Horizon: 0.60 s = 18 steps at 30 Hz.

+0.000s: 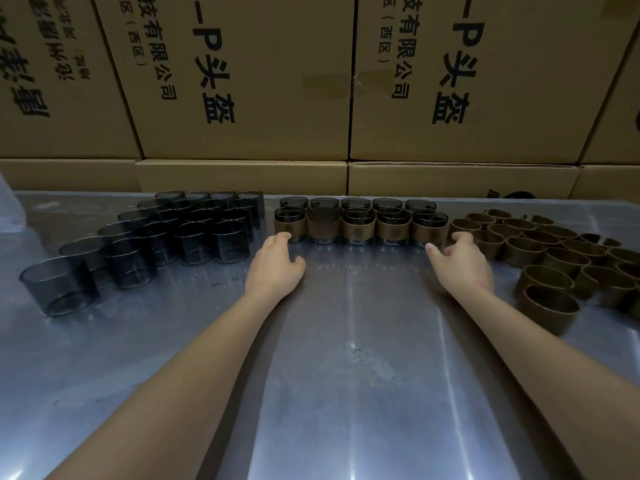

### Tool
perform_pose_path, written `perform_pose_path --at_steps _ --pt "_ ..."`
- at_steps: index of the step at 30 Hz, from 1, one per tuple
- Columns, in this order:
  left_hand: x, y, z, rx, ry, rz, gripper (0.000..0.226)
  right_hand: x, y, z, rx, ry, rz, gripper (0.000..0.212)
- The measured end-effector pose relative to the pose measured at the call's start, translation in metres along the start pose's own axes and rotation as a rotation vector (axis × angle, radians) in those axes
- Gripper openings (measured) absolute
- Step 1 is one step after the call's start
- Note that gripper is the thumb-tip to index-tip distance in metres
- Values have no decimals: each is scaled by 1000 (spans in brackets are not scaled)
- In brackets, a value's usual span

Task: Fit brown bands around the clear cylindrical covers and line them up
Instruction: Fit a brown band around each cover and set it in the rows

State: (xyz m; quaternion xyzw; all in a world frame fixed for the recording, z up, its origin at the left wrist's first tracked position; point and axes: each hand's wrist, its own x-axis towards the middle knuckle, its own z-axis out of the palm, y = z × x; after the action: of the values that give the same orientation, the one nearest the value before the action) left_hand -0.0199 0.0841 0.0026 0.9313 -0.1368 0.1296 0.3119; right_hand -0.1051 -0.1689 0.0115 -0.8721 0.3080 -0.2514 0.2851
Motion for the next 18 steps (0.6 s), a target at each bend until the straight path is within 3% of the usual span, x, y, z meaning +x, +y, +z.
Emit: perform_pose_path --at_steps 4,8,13,18 --pt "-39 7 -10 127 -28 158 42 -43 4 -11 -224 -104 -247 35" --pt "-87 3 -28 174 -26 287 26 -80 5 -22 -312 -115 -368 30" --pt "-109 -25 -59 234 -5 193 20 -105 5 -30 -346 -103 -362 31" --pt "-81 -44 -66 292 44 120 41 -118 0 -30 -367 -87 -346 31"
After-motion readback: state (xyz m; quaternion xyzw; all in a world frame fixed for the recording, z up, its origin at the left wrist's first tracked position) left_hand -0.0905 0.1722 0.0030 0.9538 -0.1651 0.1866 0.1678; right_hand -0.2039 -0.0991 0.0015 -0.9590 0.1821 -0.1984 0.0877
